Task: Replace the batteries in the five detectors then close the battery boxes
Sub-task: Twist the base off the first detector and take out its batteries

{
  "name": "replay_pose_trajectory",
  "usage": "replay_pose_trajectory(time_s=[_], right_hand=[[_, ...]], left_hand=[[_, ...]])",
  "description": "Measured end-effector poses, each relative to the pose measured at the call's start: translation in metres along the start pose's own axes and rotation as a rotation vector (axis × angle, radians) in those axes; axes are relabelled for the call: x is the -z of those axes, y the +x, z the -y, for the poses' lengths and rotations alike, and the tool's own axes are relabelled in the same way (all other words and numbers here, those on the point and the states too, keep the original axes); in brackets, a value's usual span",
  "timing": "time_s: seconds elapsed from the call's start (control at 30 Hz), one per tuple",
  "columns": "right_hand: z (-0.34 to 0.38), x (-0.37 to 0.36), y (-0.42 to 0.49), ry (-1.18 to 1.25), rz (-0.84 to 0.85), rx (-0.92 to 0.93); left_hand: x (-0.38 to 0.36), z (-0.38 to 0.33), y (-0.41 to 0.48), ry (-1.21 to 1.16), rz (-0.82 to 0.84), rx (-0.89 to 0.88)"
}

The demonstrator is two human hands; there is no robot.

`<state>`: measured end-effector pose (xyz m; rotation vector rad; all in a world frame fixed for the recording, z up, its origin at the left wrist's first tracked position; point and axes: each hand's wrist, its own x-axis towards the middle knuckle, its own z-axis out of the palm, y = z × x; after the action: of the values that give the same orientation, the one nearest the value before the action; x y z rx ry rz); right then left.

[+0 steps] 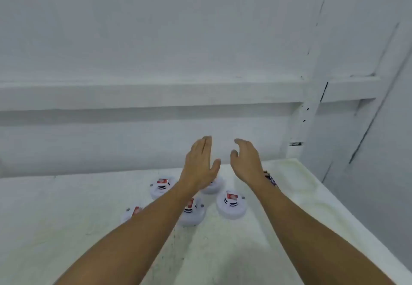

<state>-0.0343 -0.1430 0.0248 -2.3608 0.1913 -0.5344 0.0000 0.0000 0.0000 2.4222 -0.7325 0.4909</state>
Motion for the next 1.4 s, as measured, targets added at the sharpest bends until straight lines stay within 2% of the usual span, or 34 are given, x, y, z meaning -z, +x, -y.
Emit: replay_pose_trajectory(time_s=[0.17,0.3,0.5,0.73,0.87,0.97,1.1,1.2,1.4], right_hand=[[-0.051,-0.029,-0.05,-0.035,0.098,-0.217],[-0.076,-0.042,-0.064,-0.018,0.131,-0.387],[-0.095,-0.058,-0.071,0.143,0.184,-0.571],[-0.08,-0.04,-0.083,0.616,0.167,-0.659],[-0.071,-0.022,-0.1,0.655,0.192,-0.536],[-0.069,-0.013,-0.115,0.501,0.217,-0.36],[-0.068,-0.011,-0.143,0.379,0.265,-0.129],[-0.07,-0.018,-0.164,0.266,0.283,0.037],[-0.075,-0.032,-0.196,0.062,0.378,0.237]], left_hand=[[-0.065,-0.009,-0.051,-0.079,0.269,0.098],[-0.096,-0.008,-0.069,-0.056,0.338,0.152],[-0.101,-0.012,-0.07,-0.167,0.326,0.285],[-0.09,-0.021,-0.079,-0.336,0.202,0.295],[-0.073,-0.027,-0.102,-0.401,0.107,0.296],[-0.059,-0.029,-0.124,-0.576,0.076,0.296],[-0.04,-0.033,-0.15,-0.811,-0.005,0.437],[-0.035,-0.025,-0.167,-0.845,-0.027,0.492],[-0.029,-0.009,-0.194,-0.778,0.08,0.542]])
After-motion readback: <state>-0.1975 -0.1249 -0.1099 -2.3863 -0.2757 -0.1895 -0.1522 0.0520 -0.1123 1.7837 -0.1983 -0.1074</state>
